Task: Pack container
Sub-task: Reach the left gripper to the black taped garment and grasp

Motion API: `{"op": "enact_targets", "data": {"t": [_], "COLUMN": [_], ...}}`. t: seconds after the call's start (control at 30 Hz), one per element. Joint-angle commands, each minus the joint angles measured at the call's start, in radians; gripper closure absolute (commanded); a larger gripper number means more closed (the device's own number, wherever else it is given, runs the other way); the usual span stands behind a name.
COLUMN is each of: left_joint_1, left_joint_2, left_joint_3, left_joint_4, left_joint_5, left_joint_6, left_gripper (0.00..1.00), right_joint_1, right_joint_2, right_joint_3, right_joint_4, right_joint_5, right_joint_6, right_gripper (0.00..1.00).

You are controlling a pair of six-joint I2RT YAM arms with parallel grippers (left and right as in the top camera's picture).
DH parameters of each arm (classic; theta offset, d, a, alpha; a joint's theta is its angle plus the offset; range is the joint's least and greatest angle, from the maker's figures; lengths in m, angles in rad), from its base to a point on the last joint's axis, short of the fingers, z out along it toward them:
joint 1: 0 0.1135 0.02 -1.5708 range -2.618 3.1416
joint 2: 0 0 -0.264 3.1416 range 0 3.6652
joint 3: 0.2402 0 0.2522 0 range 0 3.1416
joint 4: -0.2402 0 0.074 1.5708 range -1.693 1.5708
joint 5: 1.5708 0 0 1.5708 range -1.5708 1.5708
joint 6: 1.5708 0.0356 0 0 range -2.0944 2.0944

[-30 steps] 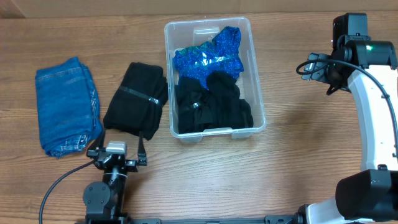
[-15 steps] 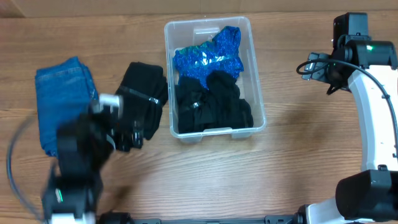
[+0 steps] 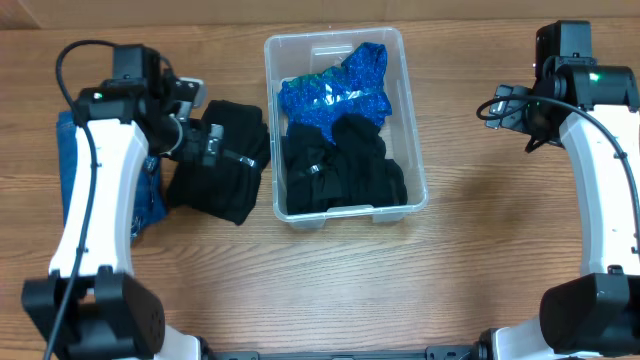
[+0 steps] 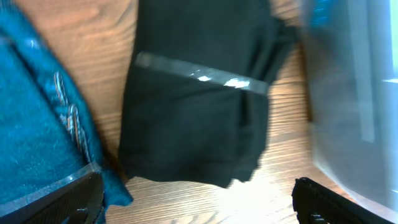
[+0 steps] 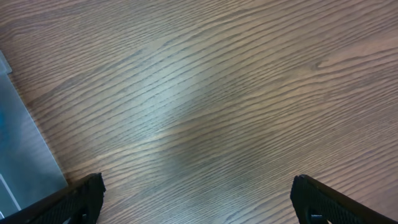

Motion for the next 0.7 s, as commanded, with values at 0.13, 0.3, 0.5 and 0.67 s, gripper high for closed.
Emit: {"op": "enact_targets", "data": {"t": [0.13, 0.3, 0.5, 0.67], "left_joint_1": [0.099, 0.101, 0.100, 0.100], "left_joint_2": [0.172, 0.294, 0.415, 0.518], "left_joint_3": [0.024, 0.024, 0.024, 0.024], "left_joint_4": [0.103, 0.176, 0.222, 0.238], "left_joint_5": [0.038, 0.039, 0.086, 0.098], "left_joint_6": [0.010, 0.050, 0.051, 0.051], "left_gripper": [0.00, 0.00, 0.00, 0.07], "right_joint_1": [-0.002, -0.002, -0.002, -0.002], "right_joint_2": [-0.031, -0.031, -0.031, -0.031], "right_joint_3": [0.026, 0.026, 0.026, 0.026], "right_joint_4": [0.005, 0.005, 0.005, 0.005], "right_joint_5": [0.010, 0.010, 0.010, 0.010], "right_joint_6": [0.003, 0.003, 0.003, 0.003], "right_gripper": [0.00, 0.00, 0.00, 0.00]}}
